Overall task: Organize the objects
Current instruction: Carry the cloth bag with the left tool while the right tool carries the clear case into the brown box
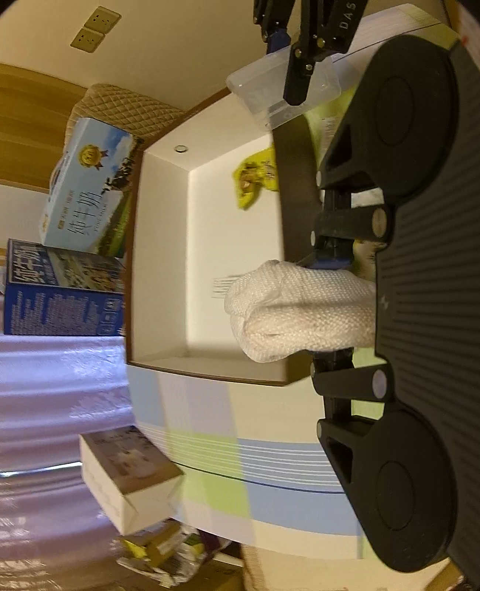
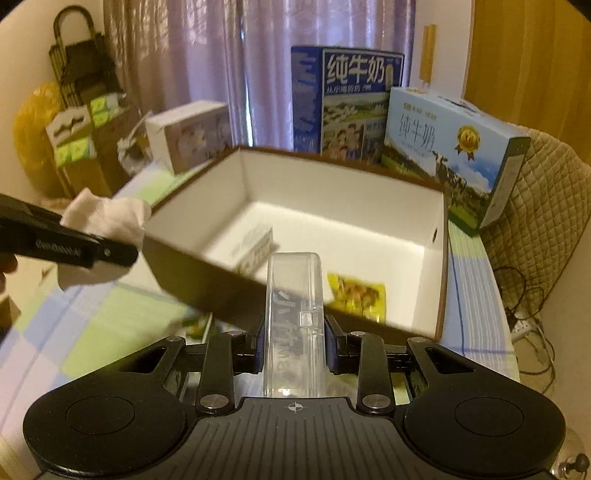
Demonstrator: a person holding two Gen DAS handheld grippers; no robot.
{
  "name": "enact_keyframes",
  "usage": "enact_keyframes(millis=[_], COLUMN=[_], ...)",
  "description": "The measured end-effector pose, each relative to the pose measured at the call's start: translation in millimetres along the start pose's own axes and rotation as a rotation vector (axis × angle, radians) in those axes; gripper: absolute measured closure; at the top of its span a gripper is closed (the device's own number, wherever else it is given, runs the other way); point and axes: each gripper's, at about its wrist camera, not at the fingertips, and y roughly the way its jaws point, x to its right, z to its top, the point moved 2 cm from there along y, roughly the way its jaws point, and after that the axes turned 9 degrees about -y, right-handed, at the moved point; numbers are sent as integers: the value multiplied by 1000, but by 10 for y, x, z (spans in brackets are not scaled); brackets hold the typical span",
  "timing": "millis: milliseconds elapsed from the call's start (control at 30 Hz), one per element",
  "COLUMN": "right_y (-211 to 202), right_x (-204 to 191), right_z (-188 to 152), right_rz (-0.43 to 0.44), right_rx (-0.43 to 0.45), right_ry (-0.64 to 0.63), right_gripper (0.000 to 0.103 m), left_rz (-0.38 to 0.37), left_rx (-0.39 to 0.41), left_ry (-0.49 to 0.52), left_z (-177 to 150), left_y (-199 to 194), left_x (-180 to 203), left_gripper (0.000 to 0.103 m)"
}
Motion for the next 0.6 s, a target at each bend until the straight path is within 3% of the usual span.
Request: enact_keyframes(millis=[333, 600], right_y=[210, 495], right_x=[209, 364], right_z=[396, 581], right_rz=[8, 8], right_rx=[44, 35], right_ry=[54, 84], right_gripper=[75, 75], left_rz=[20, 41], left_rx=[21, -15], left_ry=[50, 77], left_z=[426, 617], left_y=[278, 615], left_x=[52, 63], left_gripper=[73, 73])
